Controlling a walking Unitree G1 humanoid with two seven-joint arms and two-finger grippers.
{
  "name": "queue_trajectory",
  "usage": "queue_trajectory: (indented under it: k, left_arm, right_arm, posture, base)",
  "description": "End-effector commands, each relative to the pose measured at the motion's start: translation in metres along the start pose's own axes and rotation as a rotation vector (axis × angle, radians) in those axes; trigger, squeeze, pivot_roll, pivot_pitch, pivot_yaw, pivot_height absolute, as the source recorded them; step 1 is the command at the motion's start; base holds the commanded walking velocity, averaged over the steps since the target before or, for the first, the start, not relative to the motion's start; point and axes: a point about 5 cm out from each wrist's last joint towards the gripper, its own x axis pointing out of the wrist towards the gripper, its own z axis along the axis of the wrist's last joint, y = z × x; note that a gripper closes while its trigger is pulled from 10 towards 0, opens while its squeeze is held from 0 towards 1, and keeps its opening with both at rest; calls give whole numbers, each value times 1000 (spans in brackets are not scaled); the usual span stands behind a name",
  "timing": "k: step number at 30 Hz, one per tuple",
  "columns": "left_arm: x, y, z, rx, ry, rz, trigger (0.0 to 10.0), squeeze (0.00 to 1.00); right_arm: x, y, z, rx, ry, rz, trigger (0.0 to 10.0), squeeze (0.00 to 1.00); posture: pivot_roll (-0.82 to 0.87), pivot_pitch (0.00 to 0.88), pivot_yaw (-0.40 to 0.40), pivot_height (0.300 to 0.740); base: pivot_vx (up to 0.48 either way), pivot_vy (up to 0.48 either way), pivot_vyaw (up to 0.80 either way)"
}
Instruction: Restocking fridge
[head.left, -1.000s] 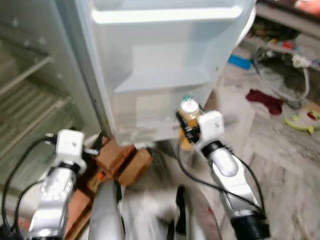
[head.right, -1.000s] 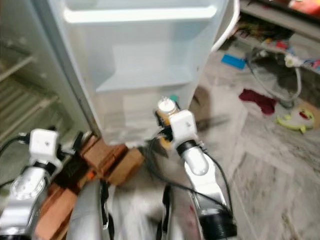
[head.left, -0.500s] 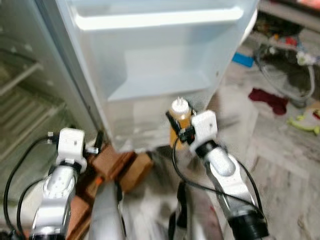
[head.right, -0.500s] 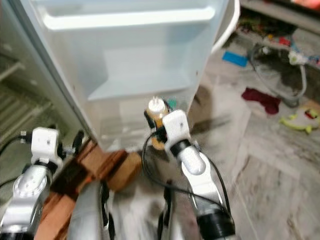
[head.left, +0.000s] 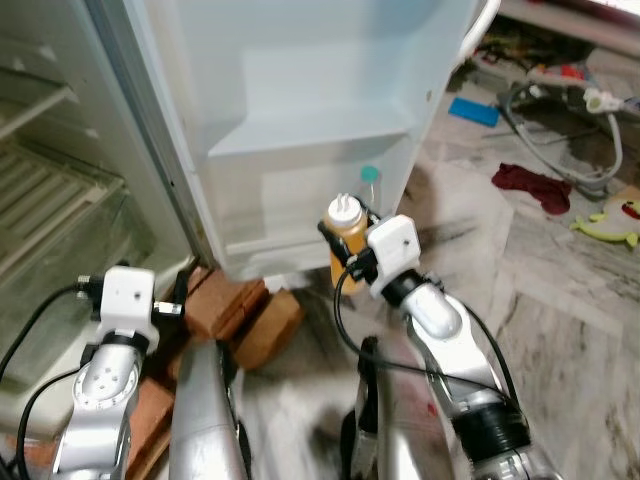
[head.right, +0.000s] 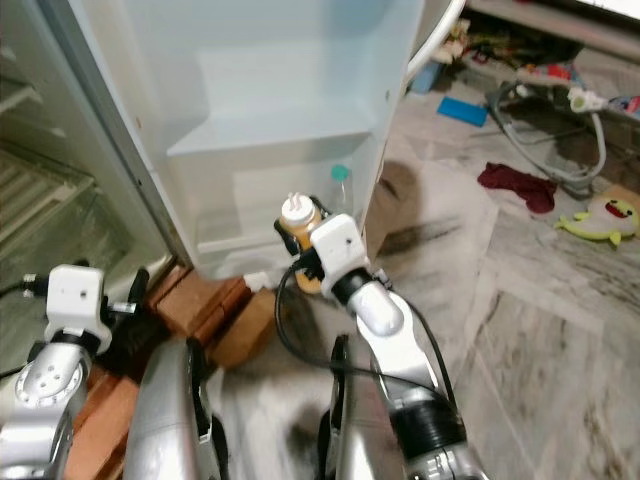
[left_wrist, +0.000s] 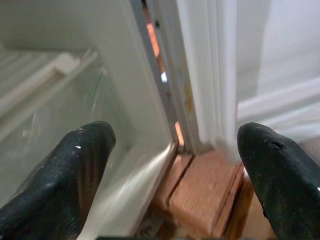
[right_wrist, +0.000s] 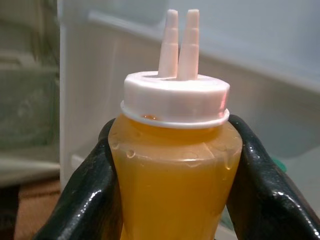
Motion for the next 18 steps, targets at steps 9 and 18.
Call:
queue_trajectory:
  k: [9, 18]
  left_arm:
    - [-14, 18, 10, 65, -21, 32, 10000, 0]
    - [-31, 25, 10, 88, 4, 46, 10000, 0]
  right_arm:
    - [51, -13, 17, -190, -103, 25, 10000, 0]
    - [76, -35, 42, -328, -170, -51, 10000, 0]
  posture:
    - [129, 252, -50, 512]
    - [166, 306, -56, 512]
  base:
    - [0, 0, 0]
    - [0, 0, 0]
